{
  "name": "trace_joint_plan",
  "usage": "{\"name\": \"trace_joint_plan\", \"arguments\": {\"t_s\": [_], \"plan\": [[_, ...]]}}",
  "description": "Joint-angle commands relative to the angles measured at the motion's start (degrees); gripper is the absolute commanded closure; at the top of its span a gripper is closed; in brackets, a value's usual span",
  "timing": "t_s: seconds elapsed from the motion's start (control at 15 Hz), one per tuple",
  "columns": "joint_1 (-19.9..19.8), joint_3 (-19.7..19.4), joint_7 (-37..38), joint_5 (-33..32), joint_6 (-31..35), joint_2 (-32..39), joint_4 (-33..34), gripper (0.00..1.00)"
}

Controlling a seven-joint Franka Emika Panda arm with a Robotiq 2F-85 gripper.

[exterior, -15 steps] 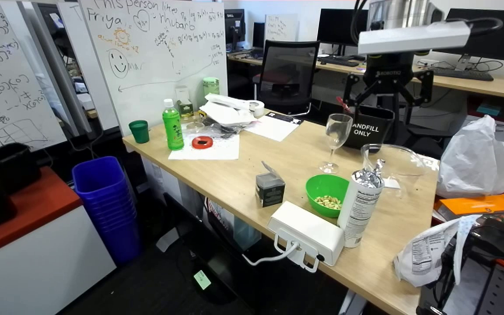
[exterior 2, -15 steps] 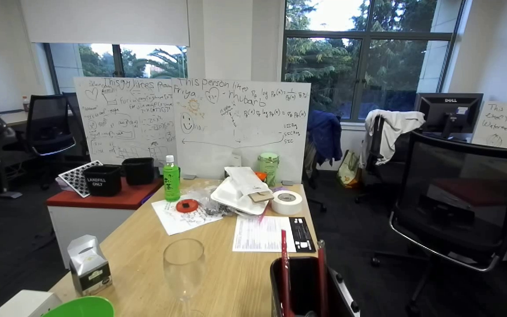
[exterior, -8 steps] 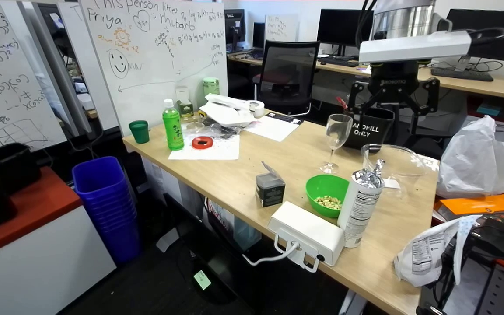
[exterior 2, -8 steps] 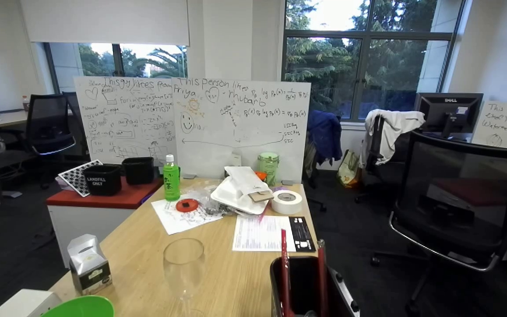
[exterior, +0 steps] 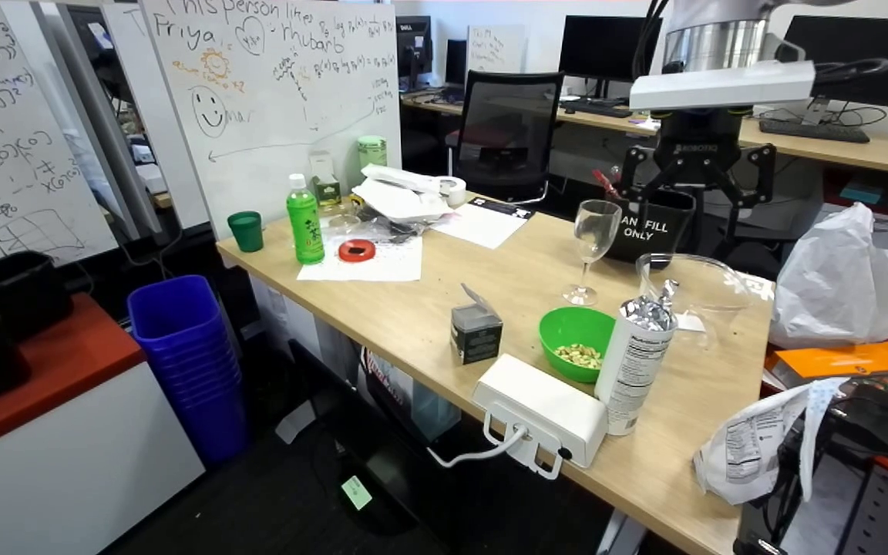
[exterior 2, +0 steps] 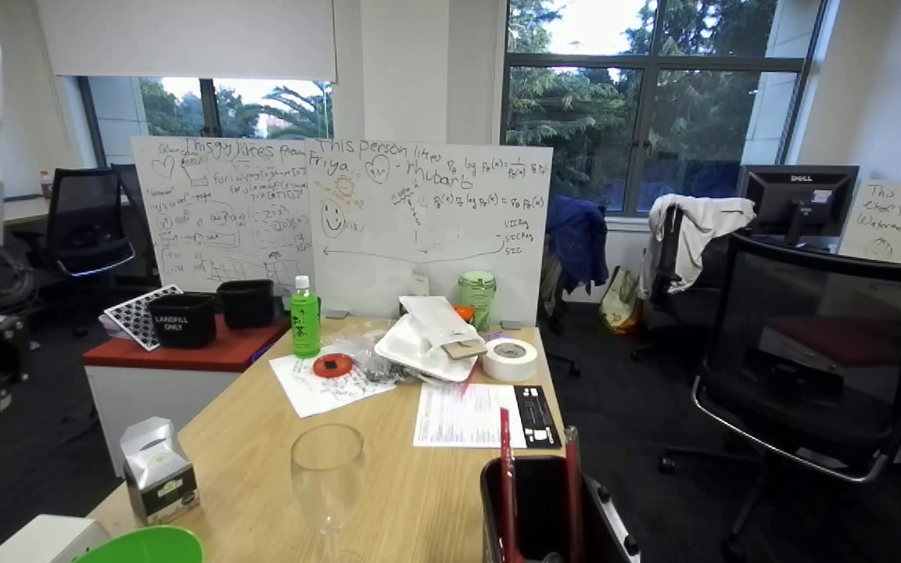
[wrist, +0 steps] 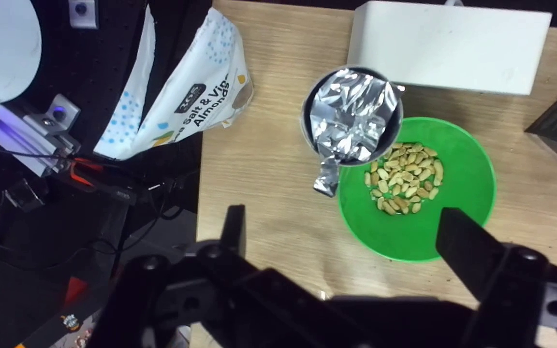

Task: Move the green bowl slightly to the right

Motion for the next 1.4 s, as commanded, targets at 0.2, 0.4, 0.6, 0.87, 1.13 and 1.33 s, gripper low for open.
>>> {"name": "trace_joint_plan", "arguments": {"t_s": [0.2, 0.4, 0.6, 0.87, 1.13, 1.33], "plan": [[-2.78, -4.69, -0.57, 5.26, 7.18, 7.76, -1.62, 0.0], [-2.03, -5.05, -2.87, 5.27, 12.47, 15.13, -0.95, 0.0], [-0.98, -5.38, -3.3, 4.32, 17.7, 22.84, 0.17, 0.0], [-0.47, -5.21, -6.41, 5.99, 23.6, 31.14, 2.28, 0.0], [0.78, -6.3, -5.55, 6.01, 23.27, 32.75, 3.09, 0.0], [0.78, -6.3, -5.61, 6.04, 23.27, 32.95, 3.54, 0.0]]}}
